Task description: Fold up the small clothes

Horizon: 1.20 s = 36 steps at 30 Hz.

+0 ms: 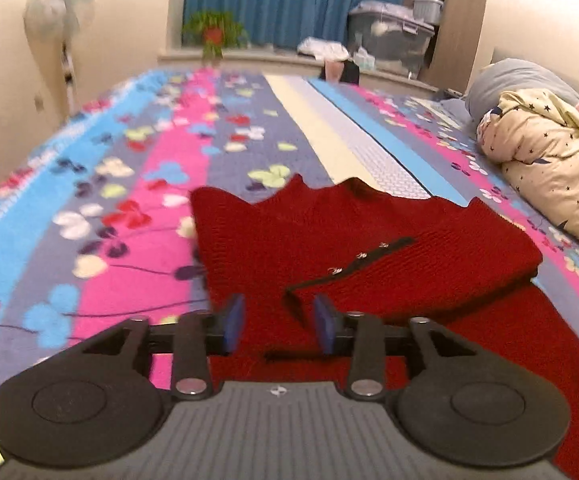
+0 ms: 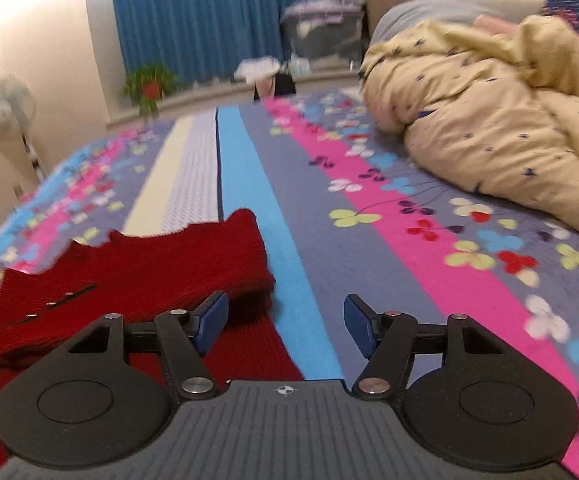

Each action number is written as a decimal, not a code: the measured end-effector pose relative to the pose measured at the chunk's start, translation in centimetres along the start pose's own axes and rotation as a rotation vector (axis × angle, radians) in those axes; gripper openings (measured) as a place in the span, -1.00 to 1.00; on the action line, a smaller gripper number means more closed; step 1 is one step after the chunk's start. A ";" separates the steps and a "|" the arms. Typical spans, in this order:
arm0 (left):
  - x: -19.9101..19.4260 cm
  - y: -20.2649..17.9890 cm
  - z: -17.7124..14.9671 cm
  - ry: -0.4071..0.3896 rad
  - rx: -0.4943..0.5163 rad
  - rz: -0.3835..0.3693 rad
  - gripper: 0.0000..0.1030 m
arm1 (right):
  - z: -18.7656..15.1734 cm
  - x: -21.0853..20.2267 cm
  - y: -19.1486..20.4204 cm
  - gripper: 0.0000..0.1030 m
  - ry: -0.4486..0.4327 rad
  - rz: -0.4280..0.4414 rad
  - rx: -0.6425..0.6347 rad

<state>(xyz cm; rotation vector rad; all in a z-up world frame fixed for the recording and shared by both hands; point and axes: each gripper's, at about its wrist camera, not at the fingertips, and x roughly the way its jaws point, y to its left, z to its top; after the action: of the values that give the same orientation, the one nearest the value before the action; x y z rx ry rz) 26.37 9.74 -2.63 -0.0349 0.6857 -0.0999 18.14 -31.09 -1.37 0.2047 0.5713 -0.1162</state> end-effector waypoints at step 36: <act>-16.1 -2.3 -18.9 0.116 -0.115 0.112 0.35 | -13.2 -6.9 -8.3 0.31 0.170 0.035 0.084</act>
<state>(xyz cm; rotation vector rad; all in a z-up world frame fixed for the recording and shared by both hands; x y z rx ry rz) 1.83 9.17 -6.95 -0.1016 0.8070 0.0457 4.09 -35.88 -9.79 0.3080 0.7325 -0.0894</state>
